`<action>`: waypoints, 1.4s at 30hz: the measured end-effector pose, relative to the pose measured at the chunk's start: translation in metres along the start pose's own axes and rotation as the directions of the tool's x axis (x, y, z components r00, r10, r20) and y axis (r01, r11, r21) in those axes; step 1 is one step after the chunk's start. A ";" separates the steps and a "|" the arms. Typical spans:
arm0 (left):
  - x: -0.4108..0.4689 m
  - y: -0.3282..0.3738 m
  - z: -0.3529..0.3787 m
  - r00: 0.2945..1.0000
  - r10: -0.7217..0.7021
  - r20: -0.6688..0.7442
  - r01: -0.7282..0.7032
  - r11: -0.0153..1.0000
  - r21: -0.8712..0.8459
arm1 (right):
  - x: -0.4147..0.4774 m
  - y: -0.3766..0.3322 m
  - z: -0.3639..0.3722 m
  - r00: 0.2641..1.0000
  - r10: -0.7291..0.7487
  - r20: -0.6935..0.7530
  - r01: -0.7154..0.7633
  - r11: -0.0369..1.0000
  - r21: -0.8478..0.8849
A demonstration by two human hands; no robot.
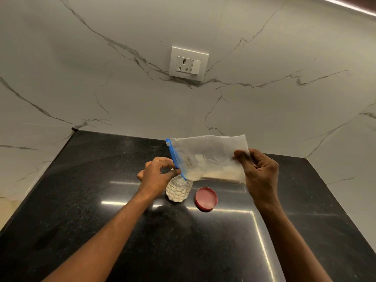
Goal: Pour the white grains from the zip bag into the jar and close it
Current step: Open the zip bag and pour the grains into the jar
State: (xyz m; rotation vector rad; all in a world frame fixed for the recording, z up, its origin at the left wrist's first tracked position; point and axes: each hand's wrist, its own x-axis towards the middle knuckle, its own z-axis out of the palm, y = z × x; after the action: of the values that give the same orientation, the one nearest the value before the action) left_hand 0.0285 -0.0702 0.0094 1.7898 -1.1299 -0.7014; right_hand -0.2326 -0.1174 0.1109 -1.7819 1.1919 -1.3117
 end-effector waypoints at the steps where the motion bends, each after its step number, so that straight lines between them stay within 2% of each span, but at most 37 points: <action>1: 0.000 -0.001 0.000 1.000 -0.004 -0.001 0.004 1.000 0.000 | 0.000 0.000 0.000 1.000 0.003 0.015 -0.003 1.000 -0.004; 13: -0.003 0.004 -0.004 0.999 -0.016 0.028 0.017 1.000 -0.027 | 0.000 -0.002 -0.001 1.000 -0.004 0.017 0.004 1.000 -0.002; 26: -0.002 0.015 -0.009 0.999 0.011 0.038 -0.006 0.991 -0.133 | 0.004 -0.005 -0.003 1.000 -0.005 0.017 0.004 0.998 0.066; 42: -0.001 0.017 -0.010 0.999 0.008 0.038 -0.002 0.991 -0.135 | 0.003 -0.012 -0.002 1.000 -0.007 0.028 0.004 0.996 0.092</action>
State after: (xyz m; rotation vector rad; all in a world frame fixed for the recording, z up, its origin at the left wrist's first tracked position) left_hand 0.0292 -0.0687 0.0294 1.6653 -1.0861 -0.7939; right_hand -0.2307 -0.1156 0.1230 -1.7332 1.0943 -1.3192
